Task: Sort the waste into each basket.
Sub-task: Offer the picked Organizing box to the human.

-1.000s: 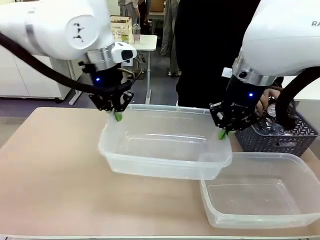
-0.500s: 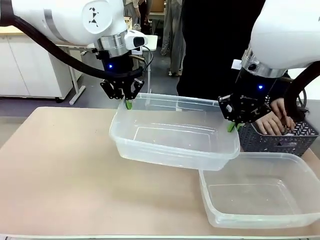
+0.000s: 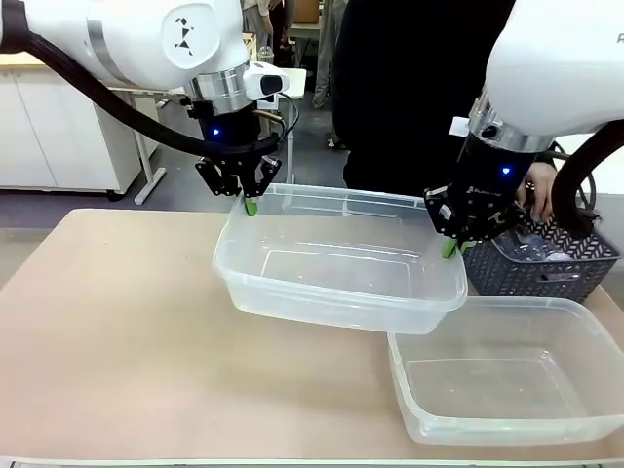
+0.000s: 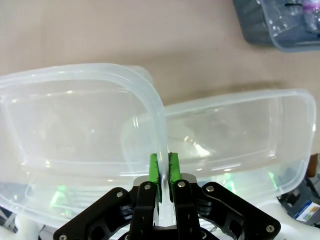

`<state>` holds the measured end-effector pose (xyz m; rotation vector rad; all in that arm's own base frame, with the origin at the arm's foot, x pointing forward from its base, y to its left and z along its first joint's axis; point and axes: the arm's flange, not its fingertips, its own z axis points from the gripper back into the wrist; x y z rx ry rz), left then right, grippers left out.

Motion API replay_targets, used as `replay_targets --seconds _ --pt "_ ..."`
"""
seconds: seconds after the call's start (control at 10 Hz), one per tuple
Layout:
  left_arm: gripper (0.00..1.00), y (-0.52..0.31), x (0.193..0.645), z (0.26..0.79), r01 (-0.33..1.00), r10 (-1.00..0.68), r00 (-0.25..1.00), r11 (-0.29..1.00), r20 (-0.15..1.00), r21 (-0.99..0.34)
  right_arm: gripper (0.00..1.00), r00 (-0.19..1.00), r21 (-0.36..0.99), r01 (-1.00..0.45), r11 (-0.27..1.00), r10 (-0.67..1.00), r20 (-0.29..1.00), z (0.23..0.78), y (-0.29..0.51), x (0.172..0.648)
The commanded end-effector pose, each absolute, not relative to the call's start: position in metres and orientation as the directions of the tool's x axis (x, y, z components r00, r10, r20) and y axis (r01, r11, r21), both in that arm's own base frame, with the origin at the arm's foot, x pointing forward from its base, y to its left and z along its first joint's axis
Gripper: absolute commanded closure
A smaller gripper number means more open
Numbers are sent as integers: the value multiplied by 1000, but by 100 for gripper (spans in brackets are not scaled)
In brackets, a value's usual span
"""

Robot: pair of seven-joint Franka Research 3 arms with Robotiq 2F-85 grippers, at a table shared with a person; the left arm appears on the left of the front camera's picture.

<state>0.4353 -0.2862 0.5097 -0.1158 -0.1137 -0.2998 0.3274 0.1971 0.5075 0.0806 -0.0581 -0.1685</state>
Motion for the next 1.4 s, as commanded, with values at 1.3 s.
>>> replay_targets --seconds 1.3 --pt "92 -284 434 513 297 -282 949 950 143 -98 91 985 85 162 983 -167 50 507 196 327"
